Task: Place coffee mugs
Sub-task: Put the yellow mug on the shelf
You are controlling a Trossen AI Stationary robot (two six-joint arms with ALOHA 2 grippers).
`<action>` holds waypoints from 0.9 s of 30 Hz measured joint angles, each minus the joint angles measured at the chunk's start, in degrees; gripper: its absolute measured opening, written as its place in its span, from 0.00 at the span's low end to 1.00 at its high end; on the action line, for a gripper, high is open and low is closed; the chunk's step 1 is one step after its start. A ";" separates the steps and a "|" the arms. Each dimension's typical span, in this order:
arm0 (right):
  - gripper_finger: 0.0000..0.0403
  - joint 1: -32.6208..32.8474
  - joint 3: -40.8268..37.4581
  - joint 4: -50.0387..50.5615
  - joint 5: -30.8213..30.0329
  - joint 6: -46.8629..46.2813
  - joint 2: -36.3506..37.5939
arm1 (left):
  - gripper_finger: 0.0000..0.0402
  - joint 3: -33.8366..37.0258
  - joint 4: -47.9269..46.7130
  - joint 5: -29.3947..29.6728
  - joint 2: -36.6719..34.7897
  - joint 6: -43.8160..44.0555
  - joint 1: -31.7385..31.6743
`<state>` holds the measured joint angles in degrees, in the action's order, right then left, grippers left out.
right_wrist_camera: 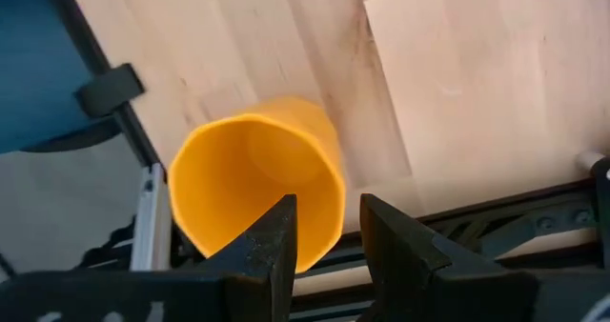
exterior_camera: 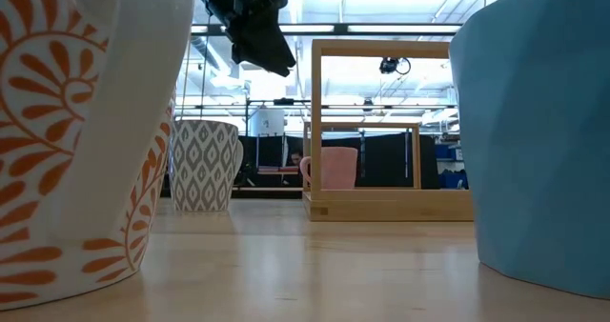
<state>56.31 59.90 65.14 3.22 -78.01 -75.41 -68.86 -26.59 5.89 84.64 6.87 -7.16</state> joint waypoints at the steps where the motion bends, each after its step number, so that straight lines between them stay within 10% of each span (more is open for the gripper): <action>1: 0.30 0.00 0.00 0.02 0.00 0.17 -0.45 | 0.47 0.00 0.00 0.02 0.00 0.00 0.00; 27: 0.30 2.56 0.00 0.31 1.40 1.28 -7.09 | 0.47 0.00 0.00 -0.02 0.07 0.02 0.02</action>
<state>58.87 59.90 65.45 4.62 -76.73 -82.50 -68.86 -26.59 5.87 84.71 6.90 -7.14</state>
